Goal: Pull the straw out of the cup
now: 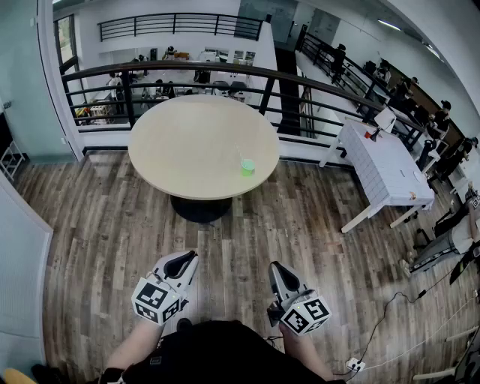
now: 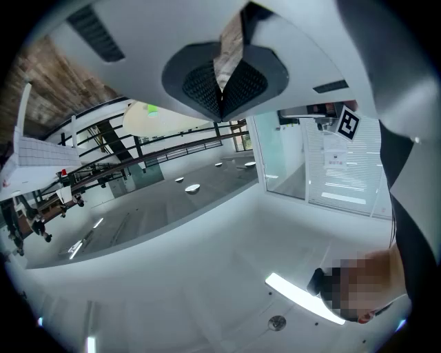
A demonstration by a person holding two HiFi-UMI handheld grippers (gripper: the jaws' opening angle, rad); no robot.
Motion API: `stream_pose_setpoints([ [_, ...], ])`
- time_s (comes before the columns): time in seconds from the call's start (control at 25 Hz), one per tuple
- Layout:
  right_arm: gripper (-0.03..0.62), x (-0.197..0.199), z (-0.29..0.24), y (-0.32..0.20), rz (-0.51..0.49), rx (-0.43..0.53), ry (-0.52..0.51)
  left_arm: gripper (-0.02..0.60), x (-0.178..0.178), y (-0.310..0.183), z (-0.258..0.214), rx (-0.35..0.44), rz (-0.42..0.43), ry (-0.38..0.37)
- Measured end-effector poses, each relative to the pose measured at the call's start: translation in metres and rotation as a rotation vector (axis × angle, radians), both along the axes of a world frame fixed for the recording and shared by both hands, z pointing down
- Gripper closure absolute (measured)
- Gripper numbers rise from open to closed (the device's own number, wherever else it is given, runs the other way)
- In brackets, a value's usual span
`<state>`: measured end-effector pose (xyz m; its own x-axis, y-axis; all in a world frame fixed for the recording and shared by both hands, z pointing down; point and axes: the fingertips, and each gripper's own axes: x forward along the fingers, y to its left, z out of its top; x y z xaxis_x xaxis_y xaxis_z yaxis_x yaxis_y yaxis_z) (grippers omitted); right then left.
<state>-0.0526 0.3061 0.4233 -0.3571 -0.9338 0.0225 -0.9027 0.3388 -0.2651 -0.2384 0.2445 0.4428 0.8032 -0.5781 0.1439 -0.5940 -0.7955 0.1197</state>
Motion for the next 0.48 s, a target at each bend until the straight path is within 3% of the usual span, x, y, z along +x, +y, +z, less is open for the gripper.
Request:
stream_pose_setpoints([
  [0.48,0.572,0.013,0.006,0.002,-0.021,0.003,-0.014,0.548,0.016,0.004,0.003,0.0,-0.007,-0.025],
])
